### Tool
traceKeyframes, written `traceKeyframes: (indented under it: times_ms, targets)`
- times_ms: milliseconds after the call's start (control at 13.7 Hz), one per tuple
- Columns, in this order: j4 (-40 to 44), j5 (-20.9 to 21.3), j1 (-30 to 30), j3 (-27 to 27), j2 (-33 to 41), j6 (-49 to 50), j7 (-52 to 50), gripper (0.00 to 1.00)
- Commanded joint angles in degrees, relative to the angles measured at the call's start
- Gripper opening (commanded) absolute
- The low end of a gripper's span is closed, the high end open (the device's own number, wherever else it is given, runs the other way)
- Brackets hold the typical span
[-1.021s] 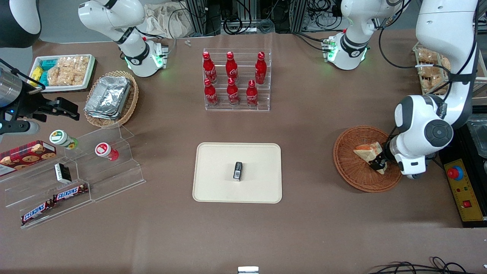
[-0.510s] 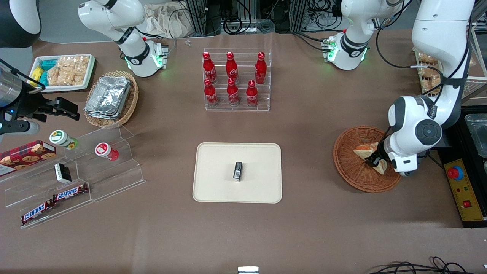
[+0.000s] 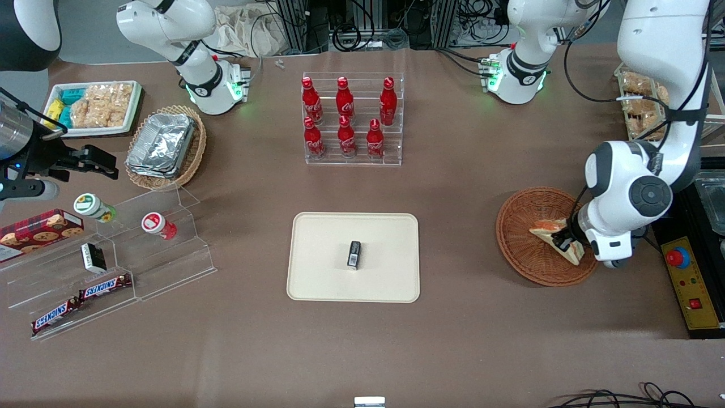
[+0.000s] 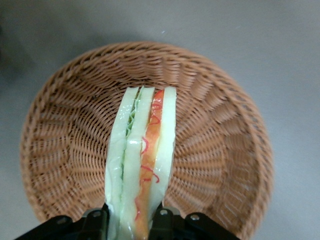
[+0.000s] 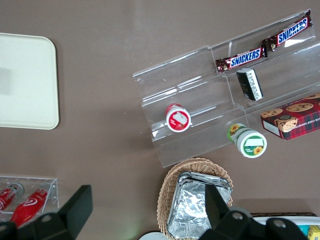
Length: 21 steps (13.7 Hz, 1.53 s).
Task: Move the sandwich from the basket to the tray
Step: 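Carry the sandwich with the left gripper over to the white tray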
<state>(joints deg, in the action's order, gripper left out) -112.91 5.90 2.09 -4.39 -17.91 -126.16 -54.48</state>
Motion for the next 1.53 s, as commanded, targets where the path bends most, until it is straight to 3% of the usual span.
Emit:
traceKeyframes:
  times_ms: [0,292,438,729,948,1458]
  targets:
    - [8.5,0.9,-0.5,-2.5,3.1,13.0,4.1,0.0]
    - [28.9,0.7,-0.5,-8.4,1.1,31.6,17.4,0.0]
    - [36.8,0.3,-0.5,-13.3,-2.5,36.2,18.8,0.0]
    - [45.6,2.3,-3.1,-21.8,-12.0,36.1,18.6,0.0]
    - [50.8,10.4,-11.7,-21.7,-20.3,35.0,18.4,0.0]
    - [50.9,10.9,-19.2,-21.3,-33.9,19.2,11.1,0.0]
